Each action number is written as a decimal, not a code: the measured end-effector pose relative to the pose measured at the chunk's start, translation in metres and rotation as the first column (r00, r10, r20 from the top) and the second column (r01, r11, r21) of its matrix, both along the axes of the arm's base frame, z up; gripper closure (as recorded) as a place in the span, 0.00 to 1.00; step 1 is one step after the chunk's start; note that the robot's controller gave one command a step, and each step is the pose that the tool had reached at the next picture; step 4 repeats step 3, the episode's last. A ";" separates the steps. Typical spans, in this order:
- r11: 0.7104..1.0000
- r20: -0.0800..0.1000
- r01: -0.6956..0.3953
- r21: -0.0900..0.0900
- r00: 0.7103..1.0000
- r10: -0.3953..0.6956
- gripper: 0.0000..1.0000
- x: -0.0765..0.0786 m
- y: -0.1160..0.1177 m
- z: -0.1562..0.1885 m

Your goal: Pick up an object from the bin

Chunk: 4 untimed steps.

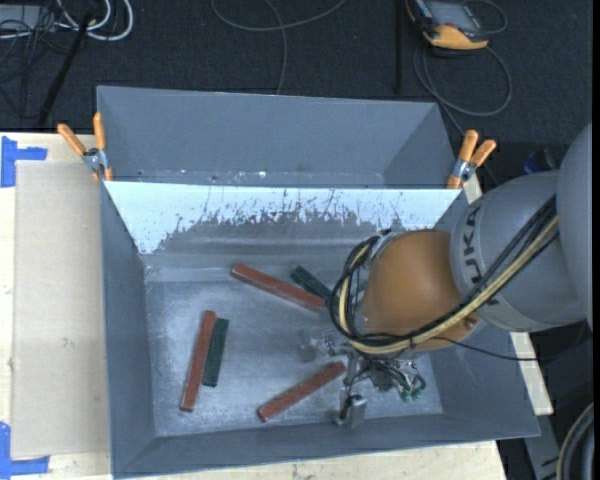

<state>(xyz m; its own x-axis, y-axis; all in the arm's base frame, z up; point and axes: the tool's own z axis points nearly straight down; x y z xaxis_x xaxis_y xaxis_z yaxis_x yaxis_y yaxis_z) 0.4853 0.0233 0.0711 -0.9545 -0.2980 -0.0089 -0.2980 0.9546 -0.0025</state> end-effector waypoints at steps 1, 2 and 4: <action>0.985 -0.008 -0.170 0.001 0.985 0.170 0.00 0.018 0.030 -0.002; 0.986 -0.009 -0.169 0.000 0.986 0.169 1.00 0.017 0.030 -0.002; 0.909 -0.004 -0.418 -0.003 0.909 0.417 1.00 0.029 -0.008 0.148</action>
Offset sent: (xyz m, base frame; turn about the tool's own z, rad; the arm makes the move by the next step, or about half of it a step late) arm 0.0175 0.0293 -0.0011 -0.1722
